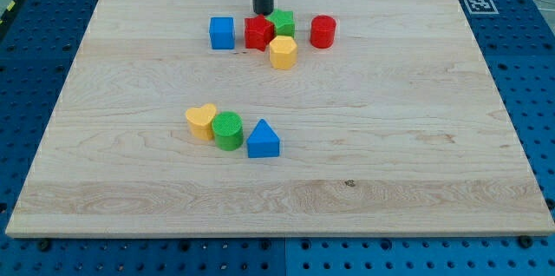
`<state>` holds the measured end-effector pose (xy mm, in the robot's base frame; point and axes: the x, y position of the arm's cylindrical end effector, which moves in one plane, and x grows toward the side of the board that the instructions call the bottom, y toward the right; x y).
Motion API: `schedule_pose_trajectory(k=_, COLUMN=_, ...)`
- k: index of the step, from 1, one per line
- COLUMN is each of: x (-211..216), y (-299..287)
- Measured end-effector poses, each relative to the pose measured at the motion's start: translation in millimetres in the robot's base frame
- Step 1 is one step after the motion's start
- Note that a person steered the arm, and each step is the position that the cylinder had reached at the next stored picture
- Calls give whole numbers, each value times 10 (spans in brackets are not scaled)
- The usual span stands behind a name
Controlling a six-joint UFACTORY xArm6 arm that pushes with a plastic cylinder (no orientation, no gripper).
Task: Separate red star and the green star
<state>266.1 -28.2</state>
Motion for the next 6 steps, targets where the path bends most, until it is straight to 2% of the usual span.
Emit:
schedule_pose_trajectory(k=2, x=25, y=0)
schedule_pose_trajectory(k=4, x=295, y=52)
schedule_pose_trajectory(k=6, x=359, y=159)
